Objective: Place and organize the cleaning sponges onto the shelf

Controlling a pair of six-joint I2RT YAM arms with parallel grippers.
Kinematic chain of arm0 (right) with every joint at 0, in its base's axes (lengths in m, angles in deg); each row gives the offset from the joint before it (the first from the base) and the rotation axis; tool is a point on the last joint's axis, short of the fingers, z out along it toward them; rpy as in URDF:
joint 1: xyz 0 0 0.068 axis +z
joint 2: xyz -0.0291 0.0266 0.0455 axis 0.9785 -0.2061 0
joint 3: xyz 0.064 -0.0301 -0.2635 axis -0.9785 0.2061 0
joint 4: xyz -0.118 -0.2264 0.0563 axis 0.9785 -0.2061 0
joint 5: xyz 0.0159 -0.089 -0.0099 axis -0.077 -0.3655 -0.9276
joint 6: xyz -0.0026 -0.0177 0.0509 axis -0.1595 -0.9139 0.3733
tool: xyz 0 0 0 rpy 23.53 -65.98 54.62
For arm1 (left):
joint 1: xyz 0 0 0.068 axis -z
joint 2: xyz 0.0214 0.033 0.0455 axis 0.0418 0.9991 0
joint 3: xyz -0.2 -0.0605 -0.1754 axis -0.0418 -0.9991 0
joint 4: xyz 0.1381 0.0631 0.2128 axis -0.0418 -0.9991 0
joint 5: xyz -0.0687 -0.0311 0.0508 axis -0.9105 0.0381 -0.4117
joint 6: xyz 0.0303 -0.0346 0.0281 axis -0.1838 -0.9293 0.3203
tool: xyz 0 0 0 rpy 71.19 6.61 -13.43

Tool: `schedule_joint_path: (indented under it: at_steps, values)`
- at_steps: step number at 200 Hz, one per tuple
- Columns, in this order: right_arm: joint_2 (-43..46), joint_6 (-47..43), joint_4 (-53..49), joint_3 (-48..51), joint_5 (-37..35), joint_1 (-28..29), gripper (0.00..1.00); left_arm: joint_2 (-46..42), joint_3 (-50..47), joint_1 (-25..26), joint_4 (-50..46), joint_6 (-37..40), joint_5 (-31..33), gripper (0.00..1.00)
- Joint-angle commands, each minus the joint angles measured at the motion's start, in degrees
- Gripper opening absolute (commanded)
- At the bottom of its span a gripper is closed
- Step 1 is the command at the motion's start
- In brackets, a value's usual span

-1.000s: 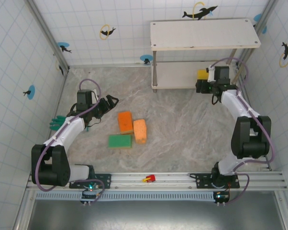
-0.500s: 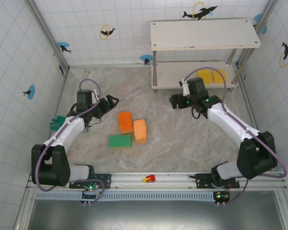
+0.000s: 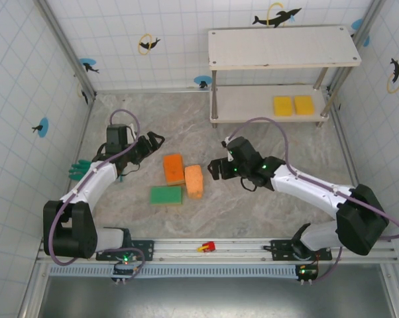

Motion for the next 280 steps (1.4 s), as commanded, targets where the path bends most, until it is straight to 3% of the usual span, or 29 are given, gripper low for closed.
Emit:
schedule_joint_path:
  at_steps: [1,112,280]
  values:
    - [-1.9,3.1,0.0,-3.6,-3.1,2.7,0.98,-0.5,-0.3,0.2,-1.4,1.1,-0.9,0.97]
    - [-17.8,1.3,-11.6,-18.2,-9.5,13.9,1.00,-0.7,-0.1,0.1,-2.6,1.4,0.5,0.97]
    - [-27.1,0.4,-17.5,-24.8,-11.9,17.3,0.95,0.4,-0.5,0.1,-2.9,1.6,1.3,0.97]
